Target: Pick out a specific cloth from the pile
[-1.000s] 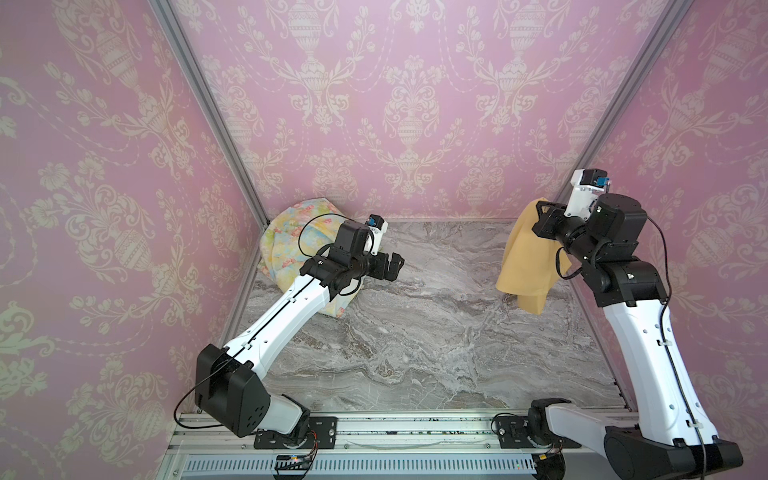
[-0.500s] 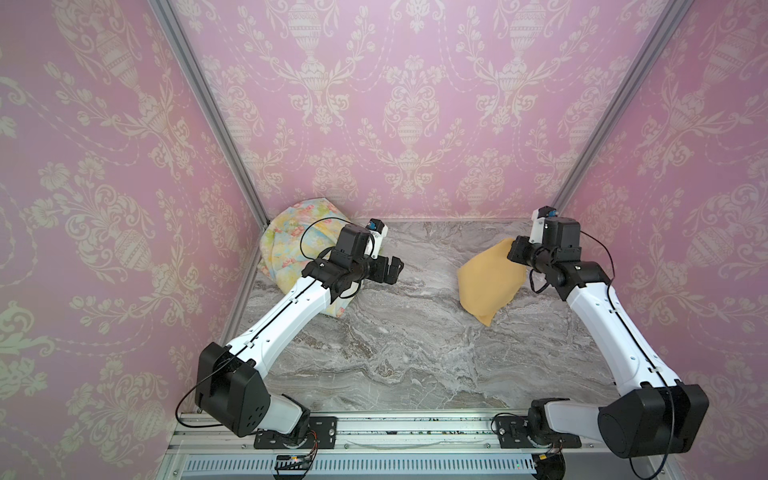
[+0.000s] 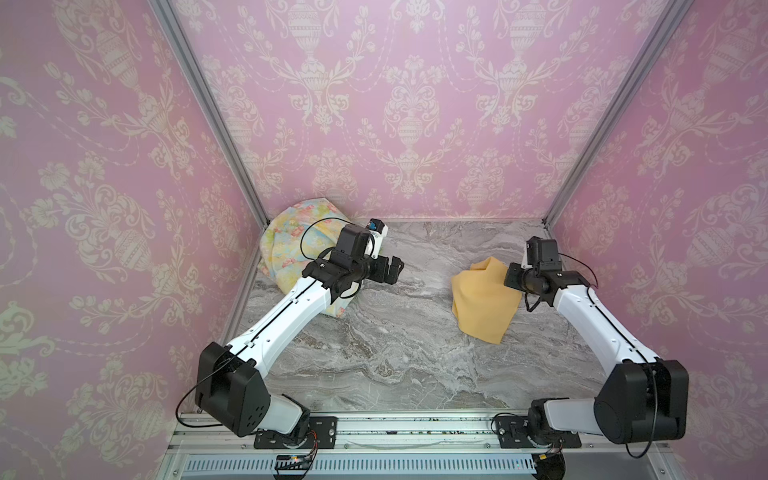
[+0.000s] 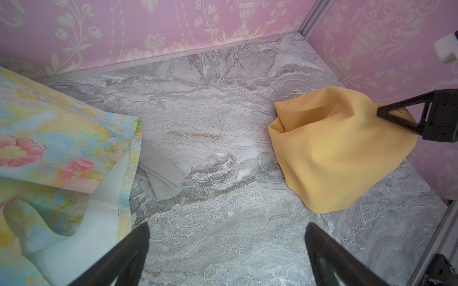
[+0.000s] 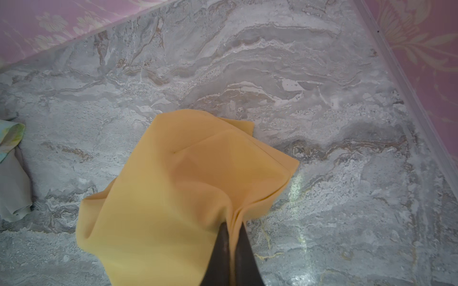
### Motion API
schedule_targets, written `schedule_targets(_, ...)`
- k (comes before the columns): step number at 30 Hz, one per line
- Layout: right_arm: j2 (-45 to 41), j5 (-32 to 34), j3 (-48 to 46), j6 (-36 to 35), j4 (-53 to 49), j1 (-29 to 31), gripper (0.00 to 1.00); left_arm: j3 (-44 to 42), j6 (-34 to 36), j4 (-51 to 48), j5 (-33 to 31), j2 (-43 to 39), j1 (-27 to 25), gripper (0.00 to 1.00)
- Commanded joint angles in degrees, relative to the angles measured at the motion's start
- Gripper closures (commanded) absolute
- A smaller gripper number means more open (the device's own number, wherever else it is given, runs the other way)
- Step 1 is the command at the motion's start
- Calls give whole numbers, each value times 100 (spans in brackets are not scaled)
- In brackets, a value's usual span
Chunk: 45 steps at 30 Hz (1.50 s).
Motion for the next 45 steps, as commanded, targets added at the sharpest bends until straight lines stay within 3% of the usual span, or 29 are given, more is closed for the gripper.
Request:
schedule_targets(1, 514, 43, 487, -241, -318, 121, 100, -77, 61, 48, 40, 21, -2, 1)
schedule_targets(16, 2979, 393, 2055, -562, -1166, 745, 100, -120, 119, 18, -21, 56, -2, 1)
schedule_targets(19, 3241, 282, 2196, -600, -1225, 753, 100, -134, 120, 22, -19, 76, -2, 1)
schedule_targets(23, 3479, 410, 2276, -656, -1255, 738, 89, -164, 58, 57, 35, 102, -2, 1)
schedule_targets(27, 3293, 572, 2209, -637, -1215, 701, 85, -191, 57, 55, 25, 104, -2, 1)
schedule_targets(30, 2709, 710, 1917, -559, -949, 697, 58, -216, 57, 65, 7, 76, -2, 1)
schedule_targets(33, 2168, 756, 1752, -521, -793, 701, 38, -226, 45, 83, 20, 70, -2, 1)
schedule_targets(39, 1441, 999, 1599, -487, -670, 849, 18, -226, 72, 84, 16, 69, -2, 1)
schedule_targets(45, 1292, 764, 1497, -88, -523, 1580, 9, -226, 68, 101, 11, 61, -2, 1)
